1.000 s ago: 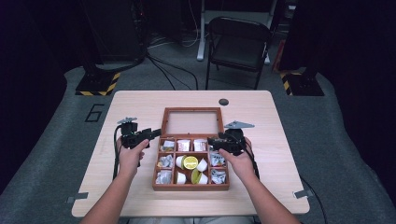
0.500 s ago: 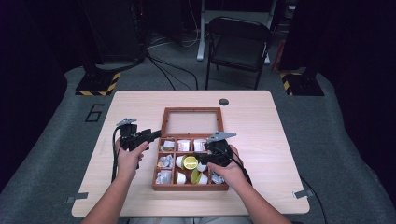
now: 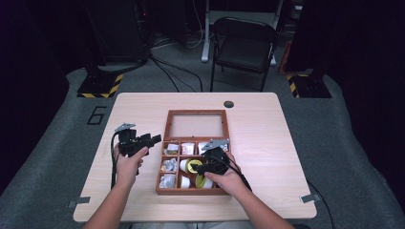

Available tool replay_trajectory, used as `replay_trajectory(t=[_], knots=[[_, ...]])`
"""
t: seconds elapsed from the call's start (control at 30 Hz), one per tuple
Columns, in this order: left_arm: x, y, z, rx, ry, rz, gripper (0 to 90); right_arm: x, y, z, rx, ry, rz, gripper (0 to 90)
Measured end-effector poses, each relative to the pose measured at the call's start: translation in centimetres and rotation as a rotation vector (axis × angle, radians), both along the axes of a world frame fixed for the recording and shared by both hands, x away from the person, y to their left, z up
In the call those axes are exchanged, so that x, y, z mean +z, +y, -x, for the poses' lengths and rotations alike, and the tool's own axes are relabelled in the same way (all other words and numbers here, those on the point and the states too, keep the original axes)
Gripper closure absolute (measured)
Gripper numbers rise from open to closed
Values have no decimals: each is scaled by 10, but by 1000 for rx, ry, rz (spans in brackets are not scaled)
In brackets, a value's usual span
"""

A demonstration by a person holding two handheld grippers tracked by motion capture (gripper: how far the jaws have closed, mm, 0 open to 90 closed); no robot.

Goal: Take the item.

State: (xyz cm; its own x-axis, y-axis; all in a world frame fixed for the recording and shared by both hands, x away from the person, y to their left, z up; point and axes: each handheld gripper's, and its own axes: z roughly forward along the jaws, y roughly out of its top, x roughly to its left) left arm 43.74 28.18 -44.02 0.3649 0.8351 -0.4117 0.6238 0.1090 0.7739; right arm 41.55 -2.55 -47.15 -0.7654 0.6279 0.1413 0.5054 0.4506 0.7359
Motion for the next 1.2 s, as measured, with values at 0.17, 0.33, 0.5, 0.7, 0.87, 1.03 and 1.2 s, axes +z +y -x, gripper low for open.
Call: replay_trajectory(t=[0.17,0.33,0.5,0.7,0.87,1.03,1.2], knots=[[1,3,1,7,-2,2,408,-4,5,-1,17,3,24,355],[2,6,2,17,-5,20,408,-8,8,-3,25,23,52,353],[1,9,3,17,-10,9,408,-10,10,-4,33,31,67,350],[1,11,7,29,-15,18,408,-13,16,-5,37,47,84,346],[0,12,9,46,-7,32,408,-14,19,-6,54,51,116,346],[-1,16,11,48,-10,26,408,-16,22,-8,71,51,151,363],[-1,19,12,63,-10,32,408,-15,21,-10,74,63,148,380]])
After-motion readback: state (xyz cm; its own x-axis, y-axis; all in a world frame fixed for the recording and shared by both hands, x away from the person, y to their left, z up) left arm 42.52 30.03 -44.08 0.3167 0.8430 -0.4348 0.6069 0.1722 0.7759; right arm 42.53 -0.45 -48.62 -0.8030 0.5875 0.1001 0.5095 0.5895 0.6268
